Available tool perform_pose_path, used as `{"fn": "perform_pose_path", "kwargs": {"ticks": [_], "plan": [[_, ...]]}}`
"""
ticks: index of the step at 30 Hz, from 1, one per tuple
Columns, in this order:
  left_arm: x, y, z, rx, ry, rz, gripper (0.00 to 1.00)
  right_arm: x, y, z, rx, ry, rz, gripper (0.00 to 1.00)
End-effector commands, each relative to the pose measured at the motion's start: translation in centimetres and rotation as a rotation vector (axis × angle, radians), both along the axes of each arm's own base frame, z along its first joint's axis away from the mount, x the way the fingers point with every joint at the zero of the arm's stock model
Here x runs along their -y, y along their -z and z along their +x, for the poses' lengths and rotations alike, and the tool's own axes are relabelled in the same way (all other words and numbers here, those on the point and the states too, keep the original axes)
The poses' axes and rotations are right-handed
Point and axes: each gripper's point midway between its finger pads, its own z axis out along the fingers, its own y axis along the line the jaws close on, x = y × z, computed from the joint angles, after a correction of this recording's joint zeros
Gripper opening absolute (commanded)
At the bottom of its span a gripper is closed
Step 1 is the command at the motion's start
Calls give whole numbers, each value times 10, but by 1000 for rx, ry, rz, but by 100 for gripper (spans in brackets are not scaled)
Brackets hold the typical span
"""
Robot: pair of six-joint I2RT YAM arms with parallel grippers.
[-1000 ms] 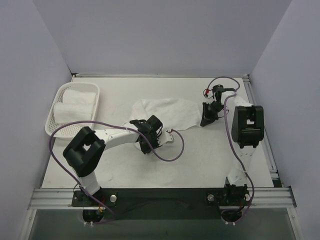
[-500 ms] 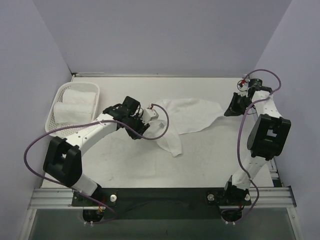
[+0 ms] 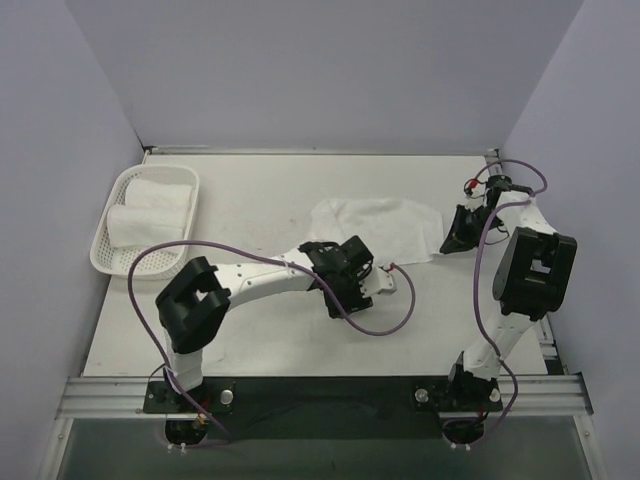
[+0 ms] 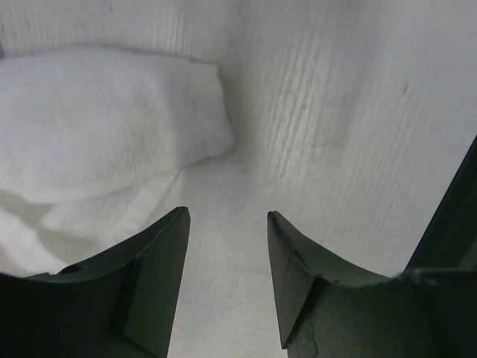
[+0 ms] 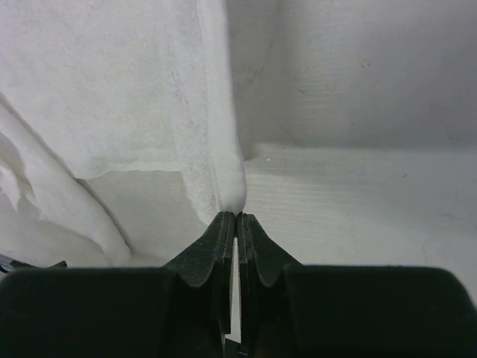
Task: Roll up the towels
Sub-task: Flatten the towel
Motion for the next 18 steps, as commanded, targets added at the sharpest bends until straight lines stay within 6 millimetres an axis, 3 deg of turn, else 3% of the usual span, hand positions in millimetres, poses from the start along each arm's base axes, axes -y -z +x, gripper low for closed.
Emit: {"fn": "perform_pose_path", "kwargs": {"ticks": [1,2,7,13,18], "plan": [[42,-9,1,70,11,-34,57,4,-15,-10,5,-1,-6,0],[48,0,-7,60,30,-20,57,4,-16,-10,7,0,-5,0],[62,7,0,94,7,2,57,7,-19,-13,9,4,1,0],[58,30,13,135,-34,76,56,10,-21,-15,11,14,6,0],[56,44,17,144,-48,109,42,12,-20,-16,9,16,6,0]]}}
